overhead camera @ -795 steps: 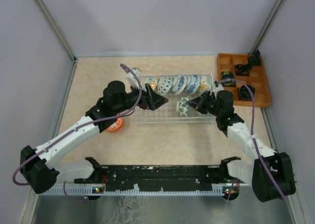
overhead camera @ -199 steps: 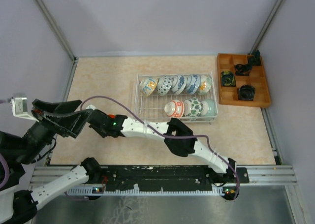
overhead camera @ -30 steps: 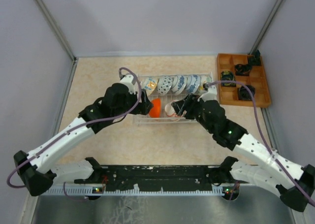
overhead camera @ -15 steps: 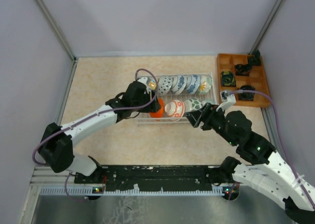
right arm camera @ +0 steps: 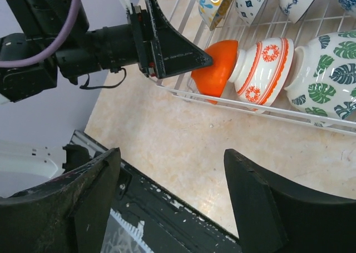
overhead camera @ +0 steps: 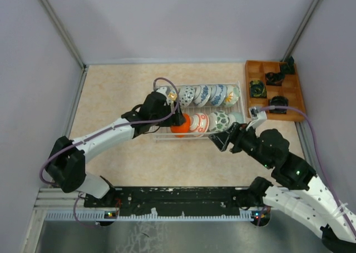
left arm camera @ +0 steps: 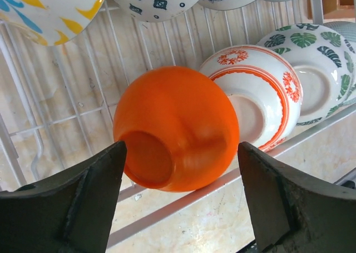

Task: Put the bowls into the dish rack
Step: Place the bowl in the dish rack.

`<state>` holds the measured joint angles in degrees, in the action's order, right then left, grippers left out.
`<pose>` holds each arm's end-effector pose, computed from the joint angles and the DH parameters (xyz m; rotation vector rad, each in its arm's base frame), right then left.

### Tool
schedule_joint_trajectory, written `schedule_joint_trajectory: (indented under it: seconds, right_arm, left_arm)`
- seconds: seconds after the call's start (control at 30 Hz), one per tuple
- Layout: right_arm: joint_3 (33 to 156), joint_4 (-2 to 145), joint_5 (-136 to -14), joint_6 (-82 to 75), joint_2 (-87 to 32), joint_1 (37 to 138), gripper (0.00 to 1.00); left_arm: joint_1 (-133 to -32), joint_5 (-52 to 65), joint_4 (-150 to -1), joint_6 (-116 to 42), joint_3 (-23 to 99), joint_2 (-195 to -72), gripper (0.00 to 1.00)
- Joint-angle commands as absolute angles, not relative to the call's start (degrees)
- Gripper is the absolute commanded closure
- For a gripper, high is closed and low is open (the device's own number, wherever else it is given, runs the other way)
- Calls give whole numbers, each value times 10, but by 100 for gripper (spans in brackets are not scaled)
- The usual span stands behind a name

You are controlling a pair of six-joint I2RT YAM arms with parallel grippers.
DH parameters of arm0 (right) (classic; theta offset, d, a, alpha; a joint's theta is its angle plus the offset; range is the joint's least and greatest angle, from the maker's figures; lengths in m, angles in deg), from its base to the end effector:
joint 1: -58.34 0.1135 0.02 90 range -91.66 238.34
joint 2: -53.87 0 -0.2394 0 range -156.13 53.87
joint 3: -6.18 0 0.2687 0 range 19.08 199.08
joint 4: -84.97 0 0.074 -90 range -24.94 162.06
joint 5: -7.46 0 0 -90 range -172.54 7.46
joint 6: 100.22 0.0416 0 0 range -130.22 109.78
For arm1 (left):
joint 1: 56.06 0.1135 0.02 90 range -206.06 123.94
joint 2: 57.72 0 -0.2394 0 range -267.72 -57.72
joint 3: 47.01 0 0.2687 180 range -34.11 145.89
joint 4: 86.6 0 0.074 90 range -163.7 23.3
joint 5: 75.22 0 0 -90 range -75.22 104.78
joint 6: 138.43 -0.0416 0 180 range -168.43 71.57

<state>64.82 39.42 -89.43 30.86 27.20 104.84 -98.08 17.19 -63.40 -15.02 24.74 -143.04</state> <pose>0.1042 0.1025 0.3362 0.0001 1.9171 0.9599 0.2643 -0.2358 0.2199 0.1483 2.2932 -0.6661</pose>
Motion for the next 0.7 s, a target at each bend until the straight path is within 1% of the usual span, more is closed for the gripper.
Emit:
schedule_joint_trajectory:
  seconds: [0.0,0.1,0.13,0.17,0.2,0.23,0.4,0.57,0.67]
  right_arm:
    - [655,413,-873,264,253,1052,24]
    - [651,429,-861,239,213,1052,18]
    - [648,438,-854,233,198,1052,13]
    - [646,448,-837,225,184,1052,10]
    - [645,458,-826,218,168,1052,4]
    - [648,467,-817,211,150,1052,1]
    - [683,465,-783,183,77,1052,1]
    - [688,474,-781,142,78,1052,1]
    - [689,472,-748,141,80,1052,1]
  left_arm:
    - [-983,188,-614,-141,258,-1382,11]
    - [-984,192,-578,-134,283,-1355,6]
    - [-984,196,-578,-131,285,-1345,1]
    - [-984,195,-581,-129,285,-1336,1]
    - [-984,195,-579,-128,287,-1328,1]
    - [-985,199,-569,-122,292,-1324,1]
    - [-988,223,-493,-69,343,-1312,1]
    - [-1000,275,-419,8,388,-1306,1]
    - [-1012,306,-358,55,408,-1317,1]
